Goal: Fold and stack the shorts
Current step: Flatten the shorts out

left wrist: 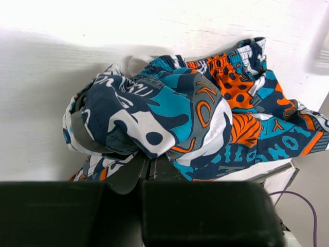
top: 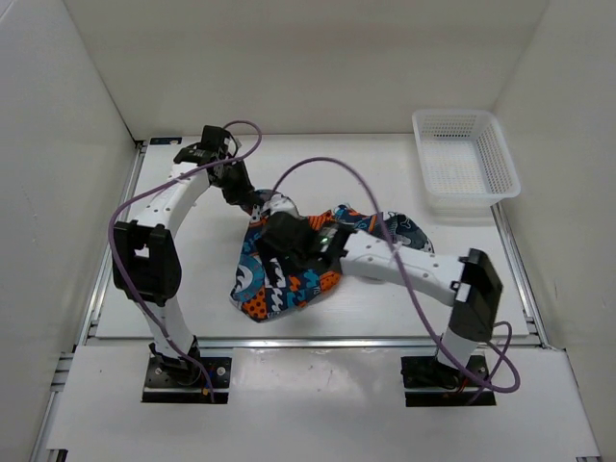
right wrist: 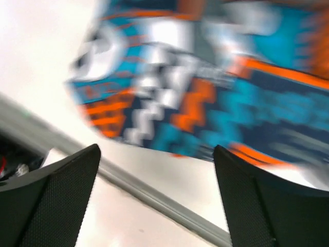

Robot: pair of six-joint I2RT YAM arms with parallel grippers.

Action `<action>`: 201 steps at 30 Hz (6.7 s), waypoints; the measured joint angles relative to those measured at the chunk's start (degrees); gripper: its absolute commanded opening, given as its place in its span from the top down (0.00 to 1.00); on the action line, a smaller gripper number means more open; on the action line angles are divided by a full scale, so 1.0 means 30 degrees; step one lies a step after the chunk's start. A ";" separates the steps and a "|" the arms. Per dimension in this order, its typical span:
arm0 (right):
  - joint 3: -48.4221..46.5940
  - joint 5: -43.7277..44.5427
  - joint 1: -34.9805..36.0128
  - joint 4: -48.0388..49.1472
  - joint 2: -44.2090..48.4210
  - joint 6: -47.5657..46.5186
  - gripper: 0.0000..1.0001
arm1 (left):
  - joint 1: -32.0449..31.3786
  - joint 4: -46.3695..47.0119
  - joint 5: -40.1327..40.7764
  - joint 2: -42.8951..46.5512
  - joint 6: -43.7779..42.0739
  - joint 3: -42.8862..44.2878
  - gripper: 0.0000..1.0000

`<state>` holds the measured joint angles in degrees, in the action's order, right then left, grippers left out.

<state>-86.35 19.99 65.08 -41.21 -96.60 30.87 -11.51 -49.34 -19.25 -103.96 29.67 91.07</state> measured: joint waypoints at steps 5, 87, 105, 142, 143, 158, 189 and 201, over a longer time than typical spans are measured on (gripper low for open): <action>-0.2259 -0.1049 0.2652 0.0801 -0.4495 -0.0466 0.02 | 0.0051 -0.0219 0.0262 -0.0138 -0.0029 -0.0175 0.90; 1.0666 -0.8728 -0.9027 0.3796 0.7359 0.4357 0.13 | 0.5100 0.0430 0.3512 0.6499 0.3424 -1.2786 0.14; 1.0047 -0.9770 -1.1023 0.4721 0.3512 0.4779 0.46 | 0.5792 0.1530 0.4517 0.1282 0.3104 -0.8604 0.90; 0.2215 -0.0954 -0.5246 0.2076 -0.3759 0.1472 0.37 | 0.6441 -0.3628 0.2965 0.5814 0.2106 0.0029 0.90; 0.2215 -0.0794 -0.5173 0.2025 -0.3927 0.1319 0.37 | 0.6441 -0.3628 0.2965 0.5770 0.2098 0.0146 0.90; 0.3198 -0.0969 -0.4670 0.2739 -0.3876 0.0634 0.33 | 0.6696 -0.4299 0.2965 0.5610 0.1953 0.0619 0.90; -0.1647 0.0291 -0.7592 0.2922 -0.6266 -0.2448 1.00 | 0.6761 -0.5566 0.2040 0.3818 0.1749 0.5377 0.90; -0.7526 0.2171 -1.1635 0.3723 0.2980 -0.7147 1.00 | 0.5268 -0.3111 -0.0998 0.3927 0.2251 0.7970 0.90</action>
<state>-108.92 26.50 30.17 -30.04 -87.66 9.43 4.29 -58.67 -22.24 -92.18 36.42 114.98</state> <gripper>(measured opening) 0.003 0.144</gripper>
